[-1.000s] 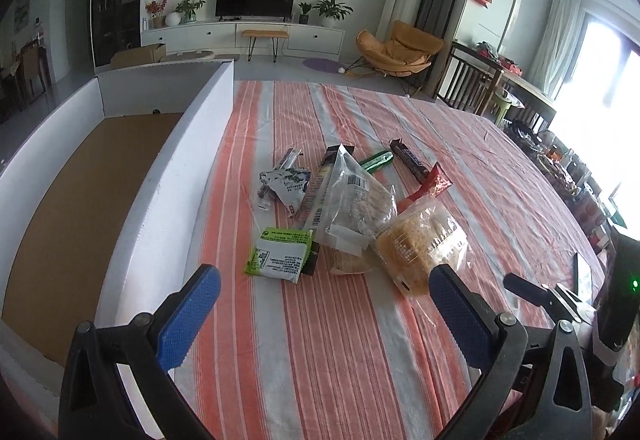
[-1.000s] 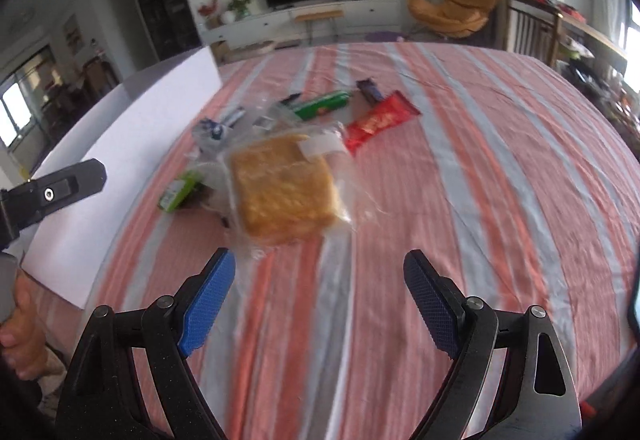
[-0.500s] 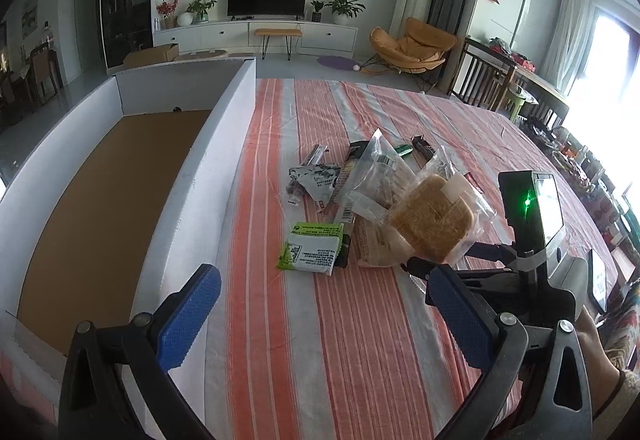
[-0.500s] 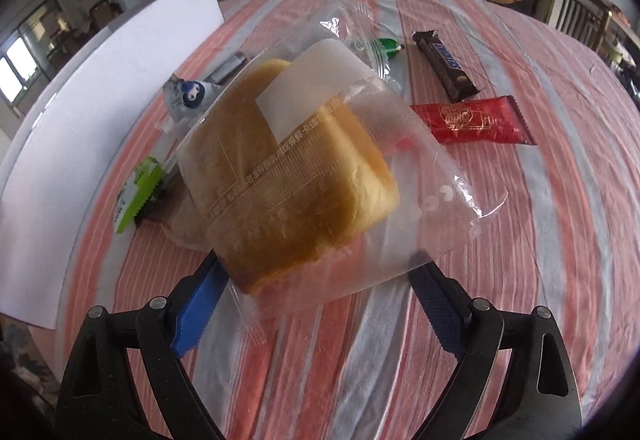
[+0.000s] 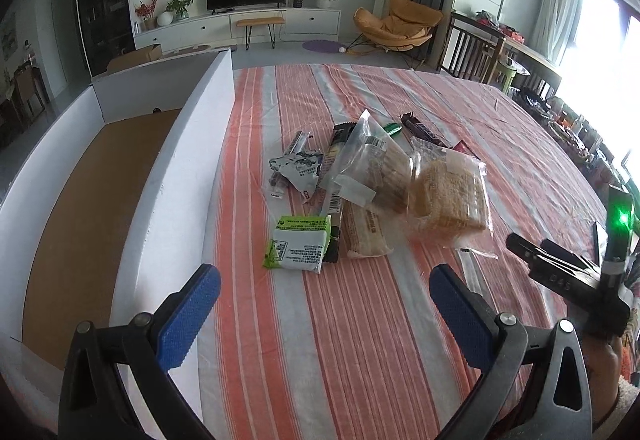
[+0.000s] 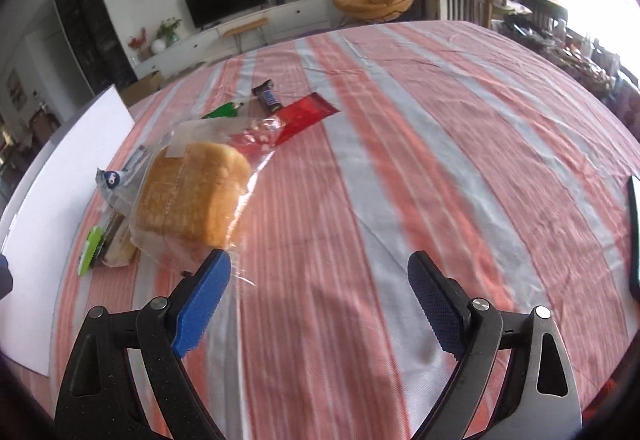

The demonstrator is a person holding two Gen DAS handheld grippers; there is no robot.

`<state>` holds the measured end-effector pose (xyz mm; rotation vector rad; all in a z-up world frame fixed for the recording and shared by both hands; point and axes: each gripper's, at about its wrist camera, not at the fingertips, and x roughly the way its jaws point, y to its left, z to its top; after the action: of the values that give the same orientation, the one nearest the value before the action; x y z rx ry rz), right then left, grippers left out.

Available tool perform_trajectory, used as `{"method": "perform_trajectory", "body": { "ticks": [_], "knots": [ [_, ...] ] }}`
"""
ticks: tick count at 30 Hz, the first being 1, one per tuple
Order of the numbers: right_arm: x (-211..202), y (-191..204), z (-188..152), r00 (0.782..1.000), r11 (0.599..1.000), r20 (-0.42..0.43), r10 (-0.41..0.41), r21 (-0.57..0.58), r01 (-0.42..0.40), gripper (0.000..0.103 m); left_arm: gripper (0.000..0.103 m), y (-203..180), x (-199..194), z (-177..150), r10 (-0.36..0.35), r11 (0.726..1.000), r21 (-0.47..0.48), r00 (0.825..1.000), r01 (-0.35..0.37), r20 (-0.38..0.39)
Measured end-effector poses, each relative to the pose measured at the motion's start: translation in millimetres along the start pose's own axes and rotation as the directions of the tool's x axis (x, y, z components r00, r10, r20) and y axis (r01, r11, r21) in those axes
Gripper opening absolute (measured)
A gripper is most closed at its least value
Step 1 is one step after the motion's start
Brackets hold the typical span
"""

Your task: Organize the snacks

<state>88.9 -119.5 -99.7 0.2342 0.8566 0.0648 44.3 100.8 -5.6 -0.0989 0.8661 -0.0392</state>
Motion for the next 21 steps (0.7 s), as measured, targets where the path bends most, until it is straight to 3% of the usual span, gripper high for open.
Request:
{"method": "perform_trajectory", "body": {
  "ticks": [3, 5, 8, 10, 13, 18, 20, 21],
  "knots": [
    [-9, -26, -2, 0.998, 0.985, 0.014, 0.062, 0.161, -0.064, 0.092, 0.103, 15, -1, 15, -0.034, 0.999, -0.034, 0.999, 0.034, -0.004],
    [-10, -33, -2, 0.998, 0.973, 0.012, 0.061, 0.220, -0.062, 0.092, 0.103, 20, 3, 21, -0.075, 0.997, -0.033, 0.997, 0.074, -0.019],
    [-6, -38, -6, 0.998, 0.965, -0.014, 0.055, 0.256, -0.050, 0.093, 0.103, 6, 26, 25, -0.121, 0.990, 0.055, 0.986, 0.127, -0.111],
    [-7, -38, -5, 0.999, 0.970, -0.010, 0.047, 0.241, -0.043, 0.092, 0.103, -14, 51, 22, -0.072, 0.979, 0.178, 0.982, 0.104, -0.175],
    [-13, -37, -9, 0.999, 0.975, -0.013, 0.042, 0.219, -0.038, 0.092, 0.103, -31, 78, 21, 0.022, 0.962, 0.271, 0.983, 0.029, -0.183],
    [-16, -43, -15, 0.999, 0.975, -0.015, 0.039, 0.219, -0.034, 0.092, 0.102, -20, 123, 26, 0.052, 0.983, 0.185, 0.976, -0.011, -0.213],
    [-16, -45, -16, 0.999, 0.974, -0.017, 0.036, 0.223, -0.032, 0.092, 0.101, -15, 125, 17, -0.037, 0.992, 0.107, 0.963, 0.068, -0.269],
    [-17, -46, -16, 0.999, 0.974, -0.015, 0.035, 0.223, -0.031, 0.092, 0.101, -17, 117, 13, -0.068, 0.989, 0.112, 0.964, 0.100, -0.256]
  ]
}}
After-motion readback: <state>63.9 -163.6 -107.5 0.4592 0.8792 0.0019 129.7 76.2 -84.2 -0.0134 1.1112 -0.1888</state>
